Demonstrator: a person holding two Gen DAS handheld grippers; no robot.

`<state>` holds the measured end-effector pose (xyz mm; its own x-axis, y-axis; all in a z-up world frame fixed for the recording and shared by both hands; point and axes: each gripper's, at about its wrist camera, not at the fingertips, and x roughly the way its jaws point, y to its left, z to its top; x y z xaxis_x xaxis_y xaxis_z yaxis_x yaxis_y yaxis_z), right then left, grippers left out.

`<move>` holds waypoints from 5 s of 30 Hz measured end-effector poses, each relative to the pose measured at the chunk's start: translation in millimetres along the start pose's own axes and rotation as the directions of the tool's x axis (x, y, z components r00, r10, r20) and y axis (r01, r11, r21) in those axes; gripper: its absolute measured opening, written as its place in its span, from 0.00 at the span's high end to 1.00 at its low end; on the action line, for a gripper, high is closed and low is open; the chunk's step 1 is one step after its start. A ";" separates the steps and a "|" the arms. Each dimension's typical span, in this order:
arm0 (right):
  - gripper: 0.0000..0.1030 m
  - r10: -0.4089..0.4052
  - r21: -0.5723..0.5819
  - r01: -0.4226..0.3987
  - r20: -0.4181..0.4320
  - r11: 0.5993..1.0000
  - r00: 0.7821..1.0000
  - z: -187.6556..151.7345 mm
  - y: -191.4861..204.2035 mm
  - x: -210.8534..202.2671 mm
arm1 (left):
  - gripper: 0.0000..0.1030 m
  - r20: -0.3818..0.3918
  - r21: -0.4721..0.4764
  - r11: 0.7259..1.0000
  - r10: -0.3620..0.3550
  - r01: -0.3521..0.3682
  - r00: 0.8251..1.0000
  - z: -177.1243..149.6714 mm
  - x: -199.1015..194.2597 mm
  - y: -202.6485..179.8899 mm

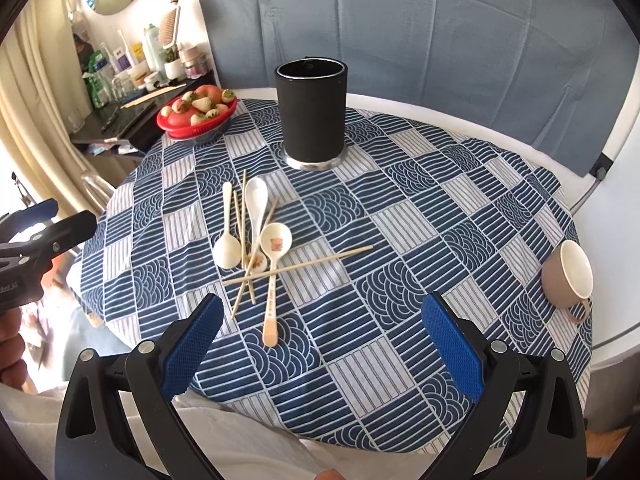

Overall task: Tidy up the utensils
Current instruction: 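Move the right tool down toward the wooden chopsticks lying across the spoons, then close the right gripper on one wooden chopstick, then lift the chopstick with the right gripper and carry it over the black holder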

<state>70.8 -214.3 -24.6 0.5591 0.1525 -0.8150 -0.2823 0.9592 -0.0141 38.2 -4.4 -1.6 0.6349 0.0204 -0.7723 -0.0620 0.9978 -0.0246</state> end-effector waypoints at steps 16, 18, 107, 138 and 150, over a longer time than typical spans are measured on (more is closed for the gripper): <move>0.08 -0.092 -0.017 0.091 -0.043 0.996 0.995 30.8 -3.1 26.9 | 0.06 -0.058 0.057 0.998 -0.025 0.029 0.998 36.5 42.4 3.2; 0.08 -0.113 -0.016 0.112 -0.056 0.994 0.992 34.0 -4.4 32.7 | 0.06 -0.076 0.058 0.998 -0.031 0.035 0.997 41.0 49.9 3.9; 0.07 -0.041 0.369 0.221 -0.438 0.903 0.898 3.0 -61.0 196.6 | 0.04 -0.569 -0.005 0.999 0.033 -0.043 0.822 82.3 320.1 16.3; 0.96 0.076 0.413 0.053 -0.291 0.909 0.954 -24.9 -139.8 116.5 | 0.95 -0.587 -0.033 0.999 -0.017 -0.003 0.810 98.6 293.0 9.1; 0.96 0.086 0.403 0.001 -0.198 0.915 0.976 -4.9 -123.7 107.7 | 0.96 -0.543 -0.037 0.999 -0.035 0.018 0.839 119.7 265.2 20.1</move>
<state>162.1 -317.6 -113.6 0.3676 0.1848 -0.9115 0.0560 0.9739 0.2201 297.5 28.7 -131.0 0.1164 -0.0522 -0.9918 -0.0789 0.9950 -0.0616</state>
